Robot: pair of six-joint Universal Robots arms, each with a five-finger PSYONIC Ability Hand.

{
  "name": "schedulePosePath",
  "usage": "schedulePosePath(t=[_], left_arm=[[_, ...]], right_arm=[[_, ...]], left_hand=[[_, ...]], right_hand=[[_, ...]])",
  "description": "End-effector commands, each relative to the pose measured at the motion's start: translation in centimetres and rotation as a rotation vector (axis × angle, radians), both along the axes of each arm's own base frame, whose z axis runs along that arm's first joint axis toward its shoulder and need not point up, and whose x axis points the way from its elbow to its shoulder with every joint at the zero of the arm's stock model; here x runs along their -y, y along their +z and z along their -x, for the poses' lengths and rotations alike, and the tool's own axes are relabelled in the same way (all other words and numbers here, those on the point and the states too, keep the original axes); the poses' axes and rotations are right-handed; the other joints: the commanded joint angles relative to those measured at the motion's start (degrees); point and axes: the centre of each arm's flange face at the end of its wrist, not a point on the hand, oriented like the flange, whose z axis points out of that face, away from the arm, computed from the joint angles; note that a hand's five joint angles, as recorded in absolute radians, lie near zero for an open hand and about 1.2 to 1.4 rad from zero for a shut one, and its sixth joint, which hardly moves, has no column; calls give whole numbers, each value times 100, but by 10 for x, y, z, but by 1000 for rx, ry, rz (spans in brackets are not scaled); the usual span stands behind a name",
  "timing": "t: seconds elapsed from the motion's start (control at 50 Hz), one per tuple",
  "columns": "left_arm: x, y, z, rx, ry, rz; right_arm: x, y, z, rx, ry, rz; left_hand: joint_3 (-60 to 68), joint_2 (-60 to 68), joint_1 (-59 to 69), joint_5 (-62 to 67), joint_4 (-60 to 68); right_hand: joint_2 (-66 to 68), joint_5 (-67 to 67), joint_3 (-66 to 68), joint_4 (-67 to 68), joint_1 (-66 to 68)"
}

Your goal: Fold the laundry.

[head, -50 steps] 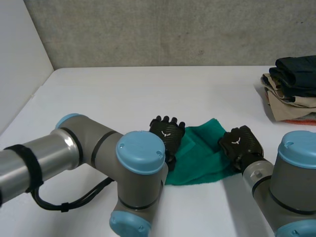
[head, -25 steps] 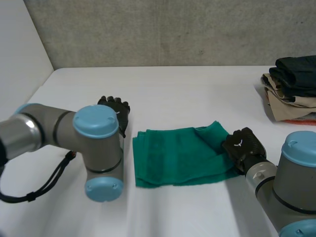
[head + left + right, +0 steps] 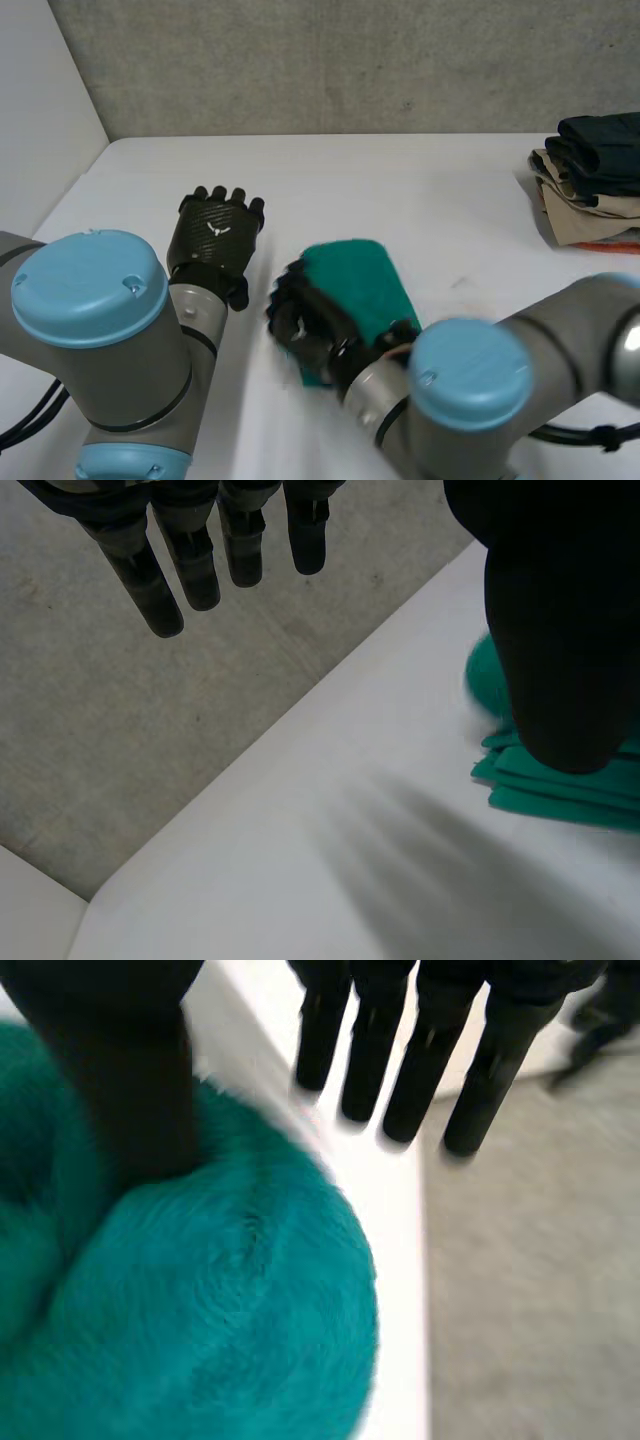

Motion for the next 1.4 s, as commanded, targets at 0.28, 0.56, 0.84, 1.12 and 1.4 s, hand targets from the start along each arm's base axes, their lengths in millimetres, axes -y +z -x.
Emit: schedulePosePath(t=[0.28, 0.56, 0.84, 1.12, 1.4], left_arm=[[-11, 35, 44, -299, -198, 8], [-3, -32, 91, -159, -268, -226], [-6, -74, 53, 143, -55, -314], [-6, 10, 55, -33, -157, -162], [-9, 84, 51, -212, -637, -112]], right_arm=[[74, 96, 82, 608, -431, -451], [139, 53, 88, 552, -639, -810], [146, -11, 70, 359, -618, -1024], [135, 53, 84, 344, -612, -599], [27, 8, 67, 295, -394, -554]], left_hand=[[-204, -169, -57, -255, -150], [48, 83, 195, -3, 102], [98, 134, 246, 47, 153], [-120, -84, 28, -171, -65], [-87, -51, 61, -138, -32]], right_hand=[[-1580, -1726, -1866, -1909, -1299], [-1580, -1726, -1866, -1909, -1299], [-1580, -1726, -1866, -1909, -1299], [-1580, -1726, -1866, -1909, -1299], [-1580, -1726, -1866, -1909, -1299]])
